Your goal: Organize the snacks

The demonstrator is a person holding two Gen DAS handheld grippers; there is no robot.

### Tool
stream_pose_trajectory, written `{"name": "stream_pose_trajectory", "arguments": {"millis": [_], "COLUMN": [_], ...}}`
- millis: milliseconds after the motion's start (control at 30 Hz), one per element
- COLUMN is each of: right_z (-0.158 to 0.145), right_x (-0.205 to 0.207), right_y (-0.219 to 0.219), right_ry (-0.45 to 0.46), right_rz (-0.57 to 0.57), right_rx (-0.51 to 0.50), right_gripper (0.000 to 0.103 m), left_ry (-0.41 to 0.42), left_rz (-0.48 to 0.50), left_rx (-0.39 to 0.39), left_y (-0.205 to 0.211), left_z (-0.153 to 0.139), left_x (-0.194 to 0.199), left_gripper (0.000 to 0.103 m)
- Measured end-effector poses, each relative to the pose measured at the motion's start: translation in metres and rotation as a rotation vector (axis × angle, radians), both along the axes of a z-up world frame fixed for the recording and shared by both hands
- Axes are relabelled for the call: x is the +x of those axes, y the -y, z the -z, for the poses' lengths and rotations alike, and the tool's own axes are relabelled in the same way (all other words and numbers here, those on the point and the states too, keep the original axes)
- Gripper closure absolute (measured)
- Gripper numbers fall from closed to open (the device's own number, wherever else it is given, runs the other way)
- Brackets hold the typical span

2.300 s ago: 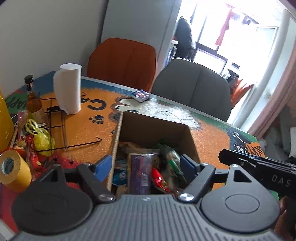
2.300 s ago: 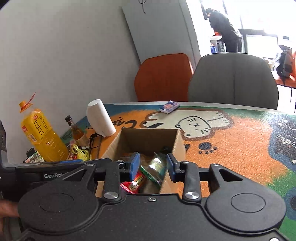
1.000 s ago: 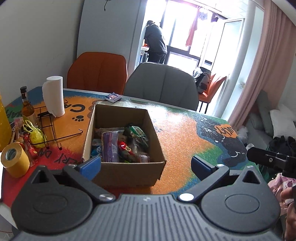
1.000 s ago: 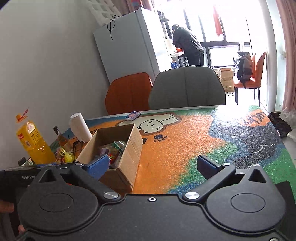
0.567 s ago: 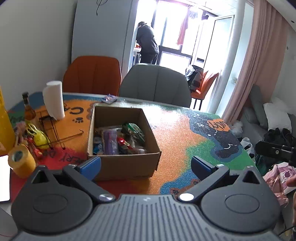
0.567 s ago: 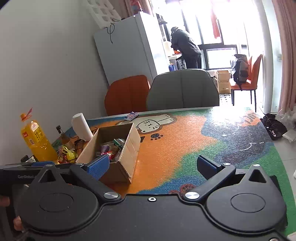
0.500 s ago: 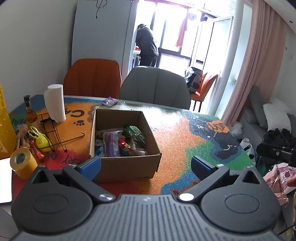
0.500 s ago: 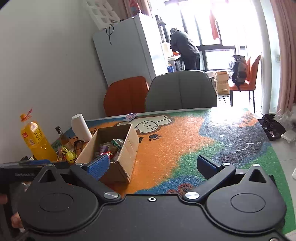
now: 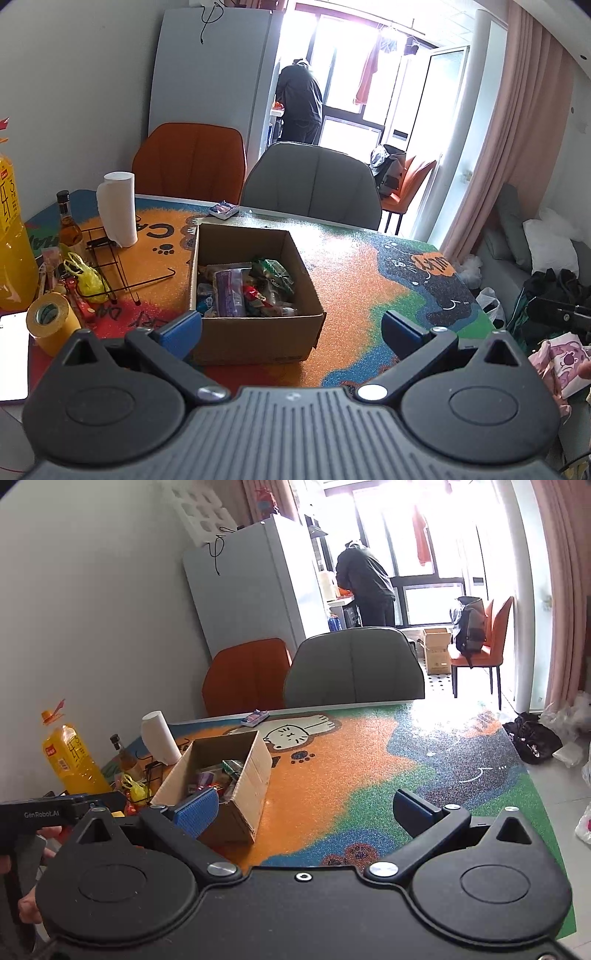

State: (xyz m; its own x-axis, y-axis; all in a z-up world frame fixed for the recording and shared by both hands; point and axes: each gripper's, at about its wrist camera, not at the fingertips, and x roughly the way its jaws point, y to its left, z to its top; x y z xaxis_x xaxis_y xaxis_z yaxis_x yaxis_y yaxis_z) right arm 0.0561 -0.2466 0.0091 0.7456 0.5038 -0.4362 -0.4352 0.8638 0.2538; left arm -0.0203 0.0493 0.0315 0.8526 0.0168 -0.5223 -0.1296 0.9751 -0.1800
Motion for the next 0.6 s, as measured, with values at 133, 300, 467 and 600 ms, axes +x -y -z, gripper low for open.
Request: {"name": "stream_pose_trajectory", "arguments": {"millis": [133,300,467,600], "right_z": [0.0014,0.0028,0.0037,0.0031], "right_x": [0.0007,0.0018,0.0017,0.0012], "right_y": [0.0020,0.0031,0.0041,0.0030], "right_ry": [-0.007,-0.015,-0.017,-0.016], "right_rz": [0.007,0.009,0.003,-0.002], "right_rx": [0.000,-0.002,-0.005,-0.008], "right_gripper": [0.000,0.000,0.000,0.000], "left_ry": [-0.003,-0.010,-0.013,-0.013], "left_rz": [0.004,0.010,0.017,0.024], "left_rx": [0.012,0.025,0.032,0.038], "left_y": [0.0020,0.0044,0.0061,0.0080], "left_z": [0.0006,0.0021,0.0027,0.0028], "left_x": [-0.0005,0.0014,0.0016,0.0012], "left_gripper": [0.000,0.000,0.000,0.000]}}
